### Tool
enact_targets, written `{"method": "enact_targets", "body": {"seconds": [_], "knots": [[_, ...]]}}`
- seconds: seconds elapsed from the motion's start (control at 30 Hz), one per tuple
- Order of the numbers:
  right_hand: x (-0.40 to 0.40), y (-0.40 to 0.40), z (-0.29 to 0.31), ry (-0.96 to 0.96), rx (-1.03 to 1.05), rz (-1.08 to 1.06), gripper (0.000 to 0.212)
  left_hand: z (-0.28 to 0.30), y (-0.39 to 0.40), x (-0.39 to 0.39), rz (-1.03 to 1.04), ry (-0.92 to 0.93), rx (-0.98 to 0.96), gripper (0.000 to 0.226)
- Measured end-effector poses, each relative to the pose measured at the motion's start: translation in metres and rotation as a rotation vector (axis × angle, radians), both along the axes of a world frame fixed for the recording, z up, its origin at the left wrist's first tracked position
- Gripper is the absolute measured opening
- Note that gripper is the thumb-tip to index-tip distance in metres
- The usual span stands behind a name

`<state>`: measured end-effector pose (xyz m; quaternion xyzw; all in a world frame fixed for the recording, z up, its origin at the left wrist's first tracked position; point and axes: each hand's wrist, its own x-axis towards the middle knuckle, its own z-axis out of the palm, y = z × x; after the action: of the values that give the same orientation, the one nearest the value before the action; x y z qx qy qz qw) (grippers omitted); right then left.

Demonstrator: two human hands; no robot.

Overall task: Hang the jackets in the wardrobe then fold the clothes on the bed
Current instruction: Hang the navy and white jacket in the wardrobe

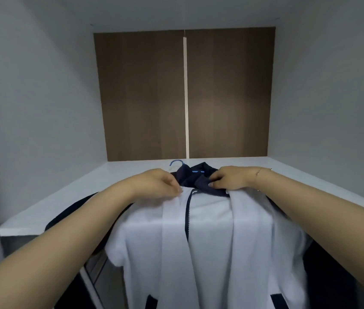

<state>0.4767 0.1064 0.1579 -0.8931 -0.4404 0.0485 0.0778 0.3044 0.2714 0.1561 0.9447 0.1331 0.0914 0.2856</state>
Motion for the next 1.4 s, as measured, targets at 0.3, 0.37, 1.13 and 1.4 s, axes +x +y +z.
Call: {"method": "enact_targets", "body": {"seconds": [0.3, 0.37, 1.13, 1.4], "knots": [[-0.073, -0.034, -0.011, -0.391, 0.376, -0.117, 0.019, -0.052, -0.051, -0.087, -0.027, -0.140, 0.377, 0.050], [-0.099, -0.048, -0.016, -0.394, 0.500, -0.090, 0.020, -0.064, -0.056, -0.092, -0.005, -0.187, 0.418, 0.053], [-0.139, -0.084, -0.135, -0.556, 0.546, -0.233, 0.052, -0.164, -0.112, -0.119, 0.117, -0.909, 0.087, 0.027], [-0.111, -0.068, -0.069, -0.229, 0.398, -0.217, 0.039, -0.064, -0.039, -0.055, 0.397, -0.224, 0.418, 0.045]]}}
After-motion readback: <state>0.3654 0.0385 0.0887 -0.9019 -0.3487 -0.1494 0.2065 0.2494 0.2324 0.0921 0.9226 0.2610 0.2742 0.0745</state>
